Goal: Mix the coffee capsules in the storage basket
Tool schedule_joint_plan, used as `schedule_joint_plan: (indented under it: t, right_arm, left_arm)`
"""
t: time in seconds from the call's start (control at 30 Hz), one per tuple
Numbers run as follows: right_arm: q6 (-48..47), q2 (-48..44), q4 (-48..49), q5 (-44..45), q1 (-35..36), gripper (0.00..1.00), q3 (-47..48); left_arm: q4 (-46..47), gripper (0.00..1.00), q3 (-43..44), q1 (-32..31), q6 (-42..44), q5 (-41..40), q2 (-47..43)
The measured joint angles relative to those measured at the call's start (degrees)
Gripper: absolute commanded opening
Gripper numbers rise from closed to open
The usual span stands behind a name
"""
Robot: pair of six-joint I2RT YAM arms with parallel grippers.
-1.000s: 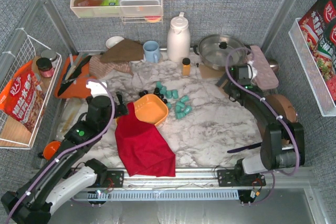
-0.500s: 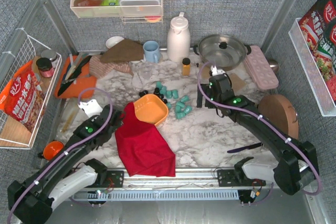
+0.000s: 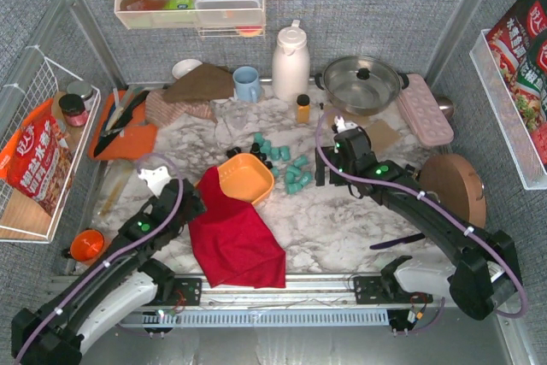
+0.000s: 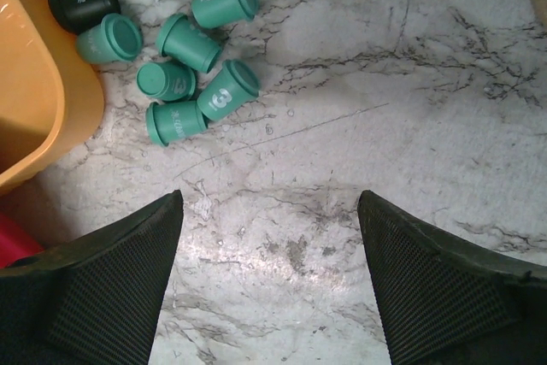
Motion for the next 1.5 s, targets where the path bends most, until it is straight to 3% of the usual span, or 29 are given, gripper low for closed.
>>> schedule_joint_plan:
  t: [0.37,1.0,1.5]
  right_arm:
    - [0.00,0.59,-0.04,-1.60,0.35,0.88,-0.63]
    - [0.66,2.99,0.04,-3.78,0.35,0.88,-0.63]
    - [1.29,3.93,0.48,-4.98,0.35,0.88,-0.63]
  left_arm:
    - [5.97,0.59,-0.28,0.00,3.26,-0.87,5.33]
    - [7.48,0.40,-0.46,0.00,4.66,-2.40,7.32]
    - [11.91,0.43,-0.04,0.00,8.59,-3.78,11.87]
